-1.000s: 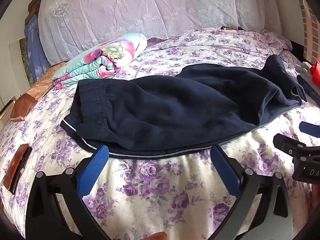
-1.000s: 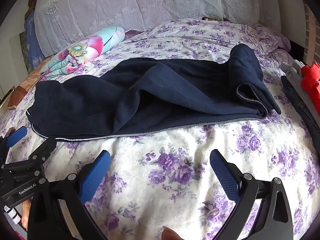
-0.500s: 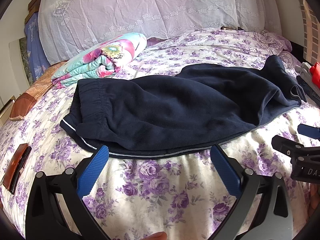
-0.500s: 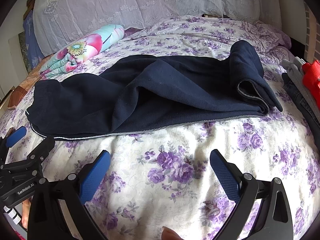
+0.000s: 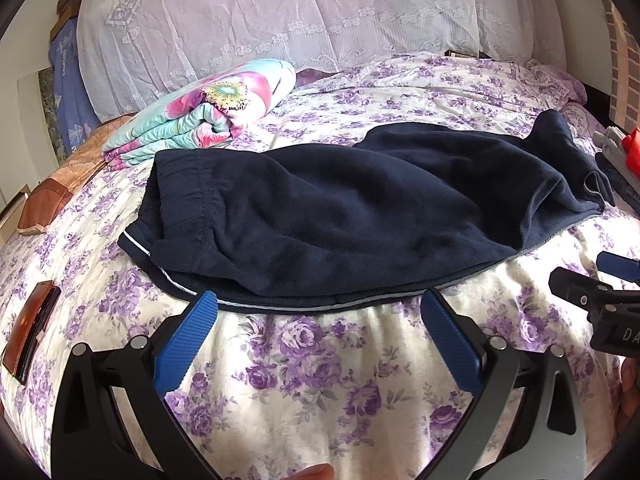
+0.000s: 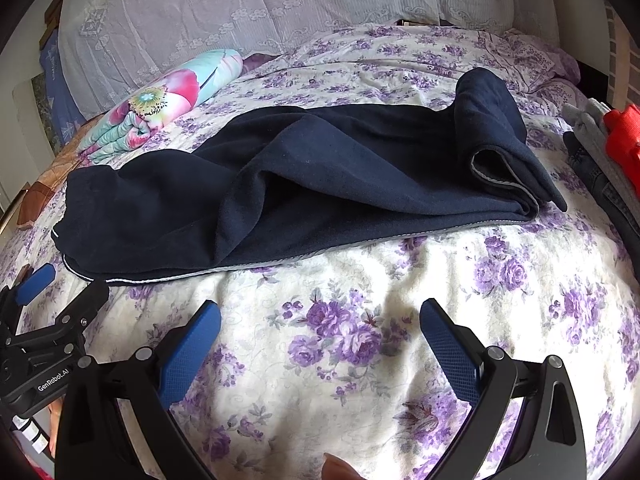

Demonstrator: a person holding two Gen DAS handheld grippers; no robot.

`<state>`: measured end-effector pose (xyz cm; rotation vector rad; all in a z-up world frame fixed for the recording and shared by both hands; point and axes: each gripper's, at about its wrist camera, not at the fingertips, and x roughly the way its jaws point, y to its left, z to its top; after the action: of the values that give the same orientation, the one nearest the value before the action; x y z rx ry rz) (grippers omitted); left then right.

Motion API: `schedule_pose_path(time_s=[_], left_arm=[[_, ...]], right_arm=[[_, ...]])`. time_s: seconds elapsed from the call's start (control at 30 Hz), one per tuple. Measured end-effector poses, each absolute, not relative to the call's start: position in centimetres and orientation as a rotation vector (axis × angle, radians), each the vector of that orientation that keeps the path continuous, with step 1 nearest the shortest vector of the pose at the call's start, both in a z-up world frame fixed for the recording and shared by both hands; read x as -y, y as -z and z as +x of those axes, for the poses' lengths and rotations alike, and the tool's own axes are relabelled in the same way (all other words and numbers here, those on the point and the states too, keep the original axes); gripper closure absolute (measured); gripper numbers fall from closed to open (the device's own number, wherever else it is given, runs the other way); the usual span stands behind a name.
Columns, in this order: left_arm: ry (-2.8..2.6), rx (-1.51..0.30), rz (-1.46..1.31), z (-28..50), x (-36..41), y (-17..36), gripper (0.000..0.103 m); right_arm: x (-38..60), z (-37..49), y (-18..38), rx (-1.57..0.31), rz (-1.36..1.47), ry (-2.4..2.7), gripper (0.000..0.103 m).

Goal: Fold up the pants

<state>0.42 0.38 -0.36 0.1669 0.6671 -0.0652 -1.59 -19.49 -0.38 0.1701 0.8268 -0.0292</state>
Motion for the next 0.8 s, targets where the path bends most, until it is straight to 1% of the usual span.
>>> schedule_pose_path(time_s=[0.37,0.8], left_arm=[[0.070,-0.672,0.173,0.53,-0.31,0.50,0.004],[0.072,-0.661,0.167,0.36,-0.40,0.19,0.004]], right_arm=[[19.06,-2.09,-0.15,-0.796,0.141,0.026,0.003],[18.98,-2.05,-0.07,-0.804,0.141,0.031,0.003]])
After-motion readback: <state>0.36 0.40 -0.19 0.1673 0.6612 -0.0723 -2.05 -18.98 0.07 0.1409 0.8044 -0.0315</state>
